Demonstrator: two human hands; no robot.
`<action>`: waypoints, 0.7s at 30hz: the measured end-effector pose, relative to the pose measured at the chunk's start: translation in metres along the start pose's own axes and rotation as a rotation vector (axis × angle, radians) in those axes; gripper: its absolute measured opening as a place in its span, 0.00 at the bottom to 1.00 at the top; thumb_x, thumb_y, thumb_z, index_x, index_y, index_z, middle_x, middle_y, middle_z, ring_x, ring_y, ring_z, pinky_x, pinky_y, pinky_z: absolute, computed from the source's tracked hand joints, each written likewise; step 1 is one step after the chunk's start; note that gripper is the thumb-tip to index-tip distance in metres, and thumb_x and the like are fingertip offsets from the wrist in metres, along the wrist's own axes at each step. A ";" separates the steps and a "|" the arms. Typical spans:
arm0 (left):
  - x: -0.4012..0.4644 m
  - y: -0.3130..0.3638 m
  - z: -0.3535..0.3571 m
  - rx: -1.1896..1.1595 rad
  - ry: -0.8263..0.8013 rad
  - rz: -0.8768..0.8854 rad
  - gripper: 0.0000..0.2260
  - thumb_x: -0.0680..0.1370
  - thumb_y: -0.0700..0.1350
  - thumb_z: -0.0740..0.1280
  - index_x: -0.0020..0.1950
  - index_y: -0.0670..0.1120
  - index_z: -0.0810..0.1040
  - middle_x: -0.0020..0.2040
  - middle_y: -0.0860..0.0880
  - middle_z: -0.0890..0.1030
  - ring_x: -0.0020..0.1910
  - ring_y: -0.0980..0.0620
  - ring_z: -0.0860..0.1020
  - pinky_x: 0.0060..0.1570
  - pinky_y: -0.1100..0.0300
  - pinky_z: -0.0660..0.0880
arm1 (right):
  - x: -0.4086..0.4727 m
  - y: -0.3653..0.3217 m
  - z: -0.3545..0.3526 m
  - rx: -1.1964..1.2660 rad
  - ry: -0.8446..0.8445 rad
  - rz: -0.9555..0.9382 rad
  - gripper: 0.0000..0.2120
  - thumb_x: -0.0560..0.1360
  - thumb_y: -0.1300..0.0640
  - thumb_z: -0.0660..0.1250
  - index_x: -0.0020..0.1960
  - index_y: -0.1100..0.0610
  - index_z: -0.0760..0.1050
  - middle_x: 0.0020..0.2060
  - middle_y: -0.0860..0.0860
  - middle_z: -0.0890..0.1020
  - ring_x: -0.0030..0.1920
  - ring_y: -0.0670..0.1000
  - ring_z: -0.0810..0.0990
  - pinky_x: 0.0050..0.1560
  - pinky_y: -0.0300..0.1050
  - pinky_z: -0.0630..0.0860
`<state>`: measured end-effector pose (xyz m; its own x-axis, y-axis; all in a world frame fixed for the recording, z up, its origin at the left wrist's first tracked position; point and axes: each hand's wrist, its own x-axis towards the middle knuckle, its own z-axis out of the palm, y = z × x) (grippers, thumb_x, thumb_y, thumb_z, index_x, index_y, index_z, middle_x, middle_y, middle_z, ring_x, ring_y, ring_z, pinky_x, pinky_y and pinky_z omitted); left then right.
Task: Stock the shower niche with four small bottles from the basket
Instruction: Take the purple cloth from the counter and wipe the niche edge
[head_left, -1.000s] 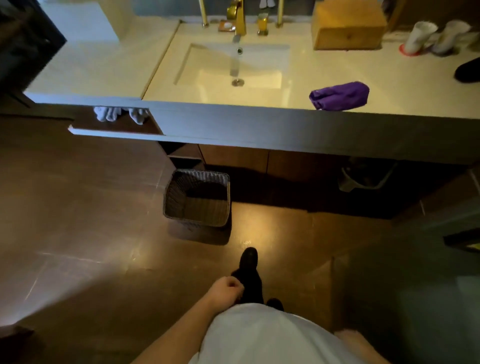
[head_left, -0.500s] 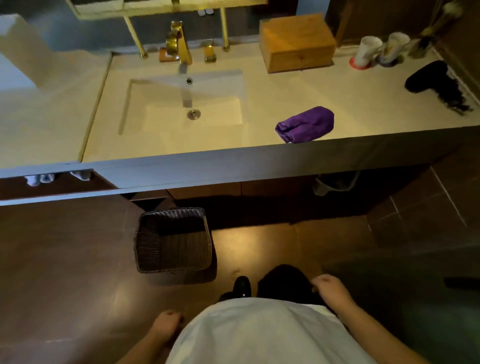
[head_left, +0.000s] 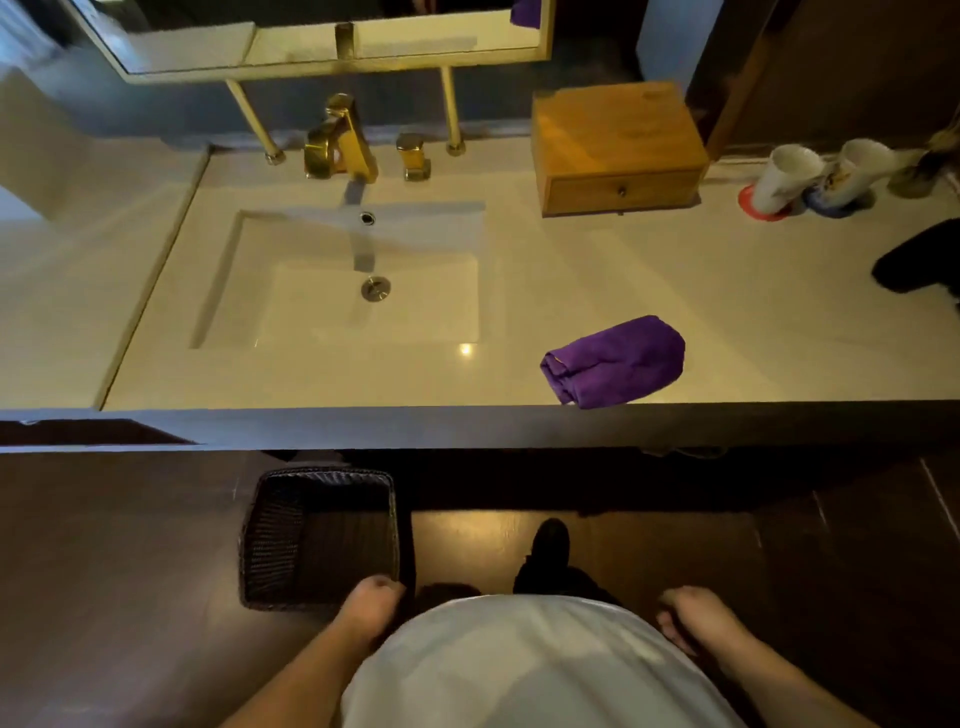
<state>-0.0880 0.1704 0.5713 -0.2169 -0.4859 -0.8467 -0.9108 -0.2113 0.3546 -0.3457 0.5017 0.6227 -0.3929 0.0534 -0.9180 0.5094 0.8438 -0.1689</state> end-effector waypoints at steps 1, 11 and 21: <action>-0.011 0.032 0.002 -0.070 0.011 0.015 0.08 0.75 0.44 0.64 0.43 0.42 0.81 0.37 0.42 0.80 0.37 0.45 0.78 0.38 0.57 0.72 | 0.008 -0.009 -0.011 0.014 0.011 -0.008 0.11 0.82 0.57 0.60 0.46 0.62 0.76 0.33 0.57 0.79 0.31 0.53 0.75 0.27 0.41 0.69; -0.078 0.232 0.003 0.323 0.220 0.740 0.05 0.78 0.42 0.62 0.51 0.47 0.78 0.43 0.49 0.80 0.42 0.51 0.77 0.44 0.55 0.75 | -0.037 -0.160 -0.057 -0.099 0.283 -0.609 0.06 0.79 0.58 0.63 0.46 0.52 0.79 0.38 0.50 0.82 0.41 0.49 0.81 0.43 0.45 0.75; -0.014 0.279 -0.017 0.704 0.601 0.783 0.17 0.78 0.48 0.59 0.65 0.45 0.73 0.64 0.41 0.75 0.64 0.39 0.73 0.57 0.45 0.75 | -0.048 -0.242 -0.070 -0.829 0.549 -1.175 0.19 0.78 0.48 0.61 0.68 0.51 0.74 0.68 0.49 0.73 0.68 0.51 0.69 0.67 0.51 0.72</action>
<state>-0.3336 0.1038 0.6885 -0.7673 -0.6310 -0.1140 -0.6379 0.7329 0.2367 -0.5038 0.3320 0.7328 -0.5746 -0.8061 -0.1415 -0.7617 0.5900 -0.2680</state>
